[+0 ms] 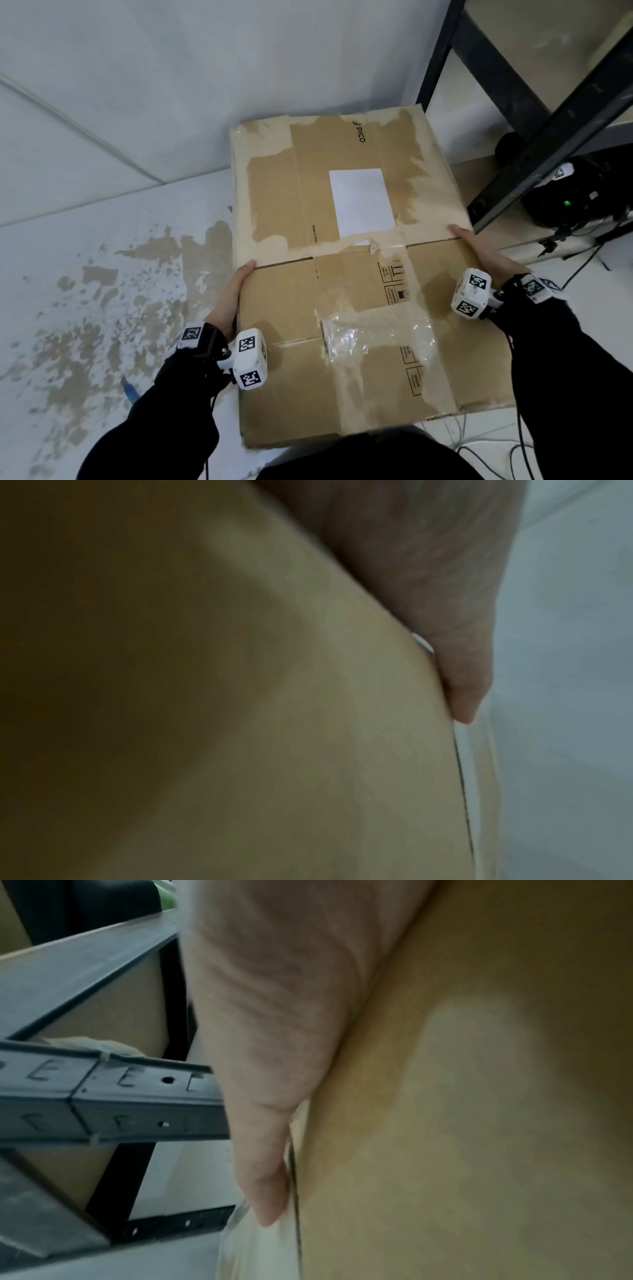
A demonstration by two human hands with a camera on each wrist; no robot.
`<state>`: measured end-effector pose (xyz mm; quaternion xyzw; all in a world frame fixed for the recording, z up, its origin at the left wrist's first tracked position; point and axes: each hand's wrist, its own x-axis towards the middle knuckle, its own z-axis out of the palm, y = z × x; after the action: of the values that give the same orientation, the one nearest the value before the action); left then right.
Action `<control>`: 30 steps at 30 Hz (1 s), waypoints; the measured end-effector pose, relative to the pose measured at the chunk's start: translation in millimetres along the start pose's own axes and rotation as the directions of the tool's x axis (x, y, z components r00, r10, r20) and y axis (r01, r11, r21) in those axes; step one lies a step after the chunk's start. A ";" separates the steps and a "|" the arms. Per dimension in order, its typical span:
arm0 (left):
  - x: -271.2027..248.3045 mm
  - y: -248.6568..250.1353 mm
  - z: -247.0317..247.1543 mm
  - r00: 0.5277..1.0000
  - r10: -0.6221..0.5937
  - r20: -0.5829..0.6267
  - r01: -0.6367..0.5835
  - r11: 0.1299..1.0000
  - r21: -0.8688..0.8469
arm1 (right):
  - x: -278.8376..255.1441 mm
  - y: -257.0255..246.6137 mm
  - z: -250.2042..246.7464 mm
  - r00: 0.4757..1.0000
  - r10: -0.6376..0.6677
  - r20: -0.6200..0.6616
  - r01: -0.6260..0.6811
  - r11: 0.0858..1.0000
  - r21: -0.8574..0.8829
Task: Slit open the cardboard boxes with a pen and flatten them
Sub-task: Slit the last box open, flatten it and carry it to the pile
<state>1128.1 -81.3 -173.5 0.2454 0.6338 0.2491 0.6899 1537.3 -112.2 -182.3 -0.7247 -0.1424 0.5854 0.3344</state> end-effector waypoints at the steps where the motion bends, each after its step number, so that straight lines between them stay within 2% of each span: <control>1: -3.0 -3.7 -0.4 1.000 0.006 -0.008 -0.006 1.000 -0.002 | -3.9 4.5 1.7 1.000 -0.003 0.029 0.003 1.000 -0.005; 9: -52.1 -42.3 -7.5 1.000 0.011 -0.014 -0.011 0.999 -0.031 | -44.1 51.5 -2.7 0.998 0.044 0.053 -0.043 0.999 -0.016; 17: -126.3 -96.9 2.6 0.988 0.073 -0.134 -0.077 0.997 -0.028 | -93.3 85.1 -28.7 0.995 -0.027 0.101 0.037 0.994 -0.103; 22: -182.1 -143.6 -0.2 0.974 0.124 -0.189 -0.146 0.983 -0.108 | -128.8 94.5 -29.1 0.978 -0.116 0.172 0.145 0.976 -0.164; 26: -223.7 -171.0 -17.4 0.929 0.197 -0.315 -0.257 0.952 -0.164 | -155.7 92.3 -10.0 0.958 -0.215 0.190 0.260 0.930 -0.258; 30: -262.7 -195.1 -45.9 0.887 0.243 -0.393 -0.338 0.922 -0.191 | -183.7 83.9 25.9 0.915 -0.276 0.294 0.363 0.881 -0.305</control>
<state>1069.7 -399.7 -107.0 0.1977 0.6684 0.4702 0.5414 1447.0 -275.6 -100.9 -0.6621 -0.4031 0.5704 0.2716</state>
